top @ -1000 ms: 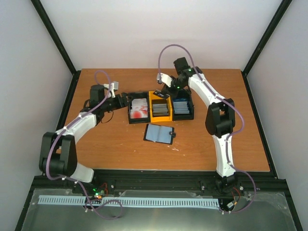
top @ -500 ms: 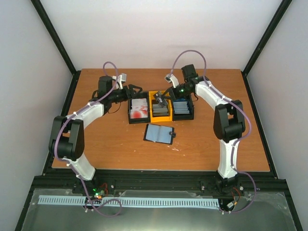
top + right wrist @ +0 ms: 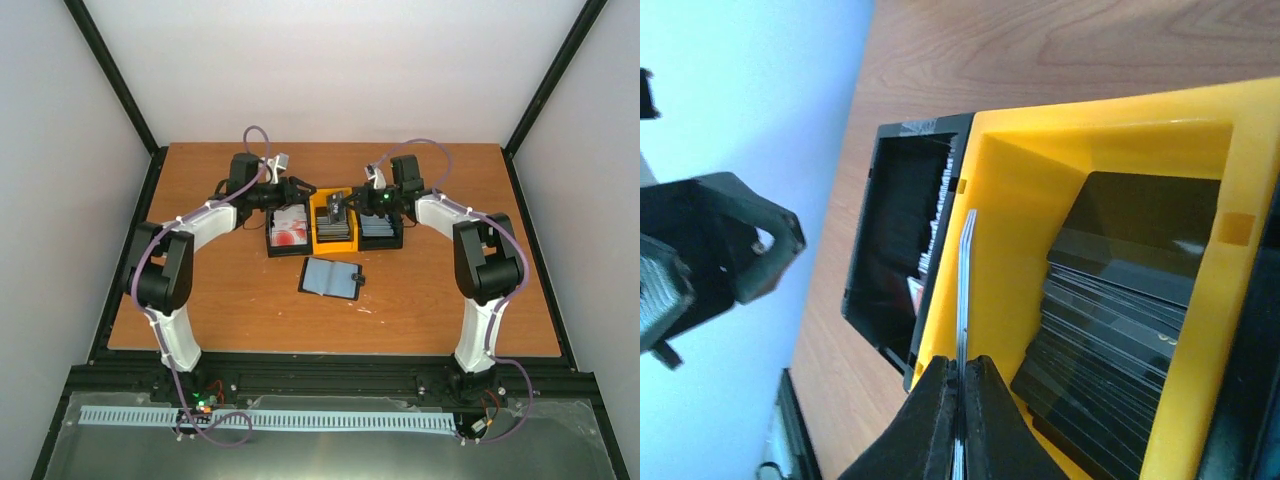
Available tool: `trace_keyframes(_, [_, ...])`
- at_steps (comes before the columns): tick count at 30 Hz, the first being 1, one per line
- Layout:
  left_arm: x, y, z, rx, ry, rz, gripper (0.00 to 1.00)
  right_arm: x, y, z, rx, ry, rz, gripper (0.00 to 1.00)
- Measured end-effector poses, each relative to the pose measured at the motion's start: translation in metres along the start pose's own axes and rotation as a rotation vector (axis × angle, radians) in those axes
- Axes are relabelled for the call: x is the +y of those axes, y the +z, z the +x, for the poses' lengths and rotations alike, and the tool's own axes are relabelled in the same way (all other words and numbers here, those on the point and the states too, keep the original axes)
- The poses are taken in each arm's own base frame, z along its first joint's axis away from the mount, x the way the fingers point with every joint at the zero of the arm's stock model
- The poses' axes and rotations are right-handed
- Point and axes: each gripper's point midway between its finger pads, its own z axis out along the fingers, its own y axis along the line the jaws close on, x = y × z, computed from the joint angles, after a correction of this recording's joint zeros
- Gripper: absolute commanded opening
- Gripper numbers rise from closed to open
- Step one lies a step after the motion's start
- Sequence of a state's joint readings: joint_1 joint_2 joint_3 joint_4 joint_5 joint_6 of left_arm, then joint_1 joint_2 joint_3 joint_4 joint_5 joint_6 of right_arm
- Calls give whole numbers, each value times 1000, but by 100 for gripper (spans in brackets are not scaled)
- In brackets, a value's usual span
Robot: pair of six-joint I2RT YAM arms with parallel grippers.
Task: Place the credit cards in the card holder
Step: Pick up the credit card from the storage box.
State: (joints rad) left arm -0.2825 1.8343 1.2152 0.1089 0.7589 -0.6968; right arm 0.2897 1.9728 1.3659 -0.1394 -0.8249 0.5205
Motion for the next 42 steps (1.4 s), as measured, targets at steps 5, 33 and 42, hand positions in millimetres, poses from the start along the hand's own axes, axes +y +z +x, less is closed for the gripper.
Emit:
trace_keyframes(5, [1,14,12,56,-26,20,52,1,-3,0,-28,109,-93,3])
trace_keyframes(33, [-15,33,25,181,-108,180,13,43,-19,-3,-7,144,-306,5])
trace_keyframes(42, [-19,34,24,191,-114,217,19,45,-21,-6,-12,152,-321,9])
